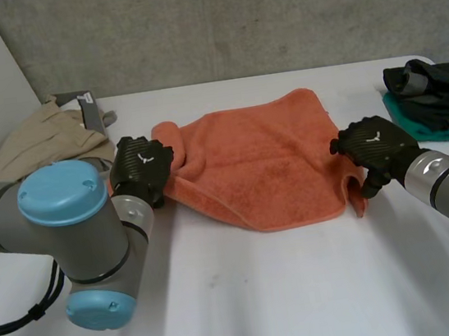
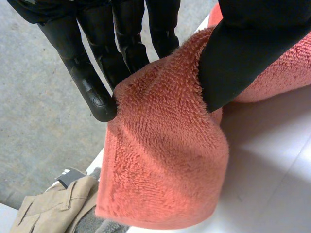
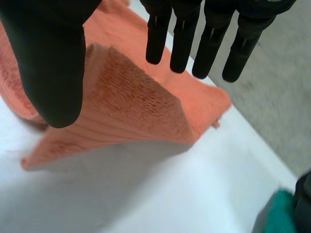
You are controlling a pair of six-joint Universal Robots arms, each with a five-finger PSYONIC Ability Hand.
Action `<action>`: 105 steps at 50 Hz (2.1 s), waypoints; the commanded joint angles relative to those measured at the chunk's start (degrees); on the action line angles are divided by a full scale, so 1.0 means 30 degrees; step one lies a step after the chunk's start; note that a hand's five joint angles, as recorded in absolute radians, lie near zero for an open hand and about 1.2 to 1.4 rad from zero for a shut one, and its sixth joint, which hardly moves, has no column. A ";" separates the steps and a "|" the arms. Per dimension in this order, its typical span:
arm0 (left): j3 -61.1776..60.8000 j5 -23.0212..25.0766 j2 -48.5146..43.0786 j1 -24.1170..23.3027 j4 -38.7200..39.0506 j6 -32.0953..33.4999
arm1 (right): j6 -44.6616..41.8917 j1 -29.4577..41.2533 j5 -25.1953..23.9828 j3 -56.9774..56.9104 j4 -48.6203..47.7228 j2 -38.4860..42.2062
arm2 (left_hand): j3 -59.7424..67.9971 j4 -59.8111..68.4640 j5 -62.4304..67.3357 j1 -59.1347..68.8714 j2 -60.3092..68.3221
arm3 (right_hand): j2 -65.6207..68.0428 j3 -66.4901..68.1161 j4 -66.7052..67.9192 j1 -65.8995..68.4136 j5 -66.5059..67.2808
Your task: Fold the laundry.
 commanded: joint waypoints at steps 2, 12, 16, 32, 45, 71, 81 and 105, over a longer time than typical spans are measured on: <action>-0.0110 0.0002 0.0620 -0.0118 -0.0002 -0.0967 | 0.7794 -0.0082 0.2661 0.0438 0.0450 -0.0420 | 0.3962 0.3647 0.4944 0.4399 0.3767 | -0.2377 -0.2391 -0.2197 -0.2710 -0.1810; 0.0036 0.0002 0.0797 -0.0089 -0.0060 -0.1262 | 1.1725 -0.0873 0.3073 0.1698 0.1506 -0.0977 | 0.3962 0.3647 0.4944 0.4399 0.3767 | -0.2213 -0.2226 -0.2033 -0.2545 -0.1646; 0.0007 0.0032 0.0885 -0.0059 -0.0060 -0.1262 | 1.1814 -0.0903 0.3307 0.1407 0.1477 -0.0890 | 0.3962 0.3647 0.4944 0.4399 0.3767 | -0.1990 -0.2003 -0.1809 -0.2322 -0.1423; 0.1294 0.0032 0.1705 0.0028 -0.0265 -0.1204 | 0.4870 -0.0844 0.3454 0.0733 -0.0073 0.0895 | 0.3962 0.3647 0.4944 0.4399 0.3767 | 0.0810 0.0796 0.0990 0.0477 0.1377; 0.3463 0.0003 0.1793 0.0087 -0.1260 -0.1495 | 0.5016 -0.0697 0.3746 -0.1523 -0.0691 0.3386 | 0.3962 0.3647 0.4944 0.4399 0.3767 | 0.3499 0.3485 0.3679 0.3166 0.4066; 0.1238 0.0499 0.8825 0.0907 -0.9871 -0.2551 | -0.3797 -0.1754 0.4566 -0.5478 1.0260 -0.7130 | 0.3962 0.3647 0.4944 0.4399 0.3767 | 1.7392 1.7378 1.7572 1.7059 1.7959; 0.1381 0.0735 0.2561 0.1609 -0.9876 -0.1674 | -0.6642 0.0503 0.7465 -0.6326 1.0764 -0.2535 | 0.3962 0.3647 0.4944 0.4399 0.3767 | 1.7392 1.7378 1.7572 1.7059 1.7959; 1.5951 0.0530 -0.2018 0.2079 -0.0878 0.2928 | -0.5766 0.1382 0.7321 -1.3831 -0.8074 0.1396 | 0.3962 0.3647 0.4944 0.4399 0.3767 | 1.7392 1.7378 1.7572 1.7059 1.7959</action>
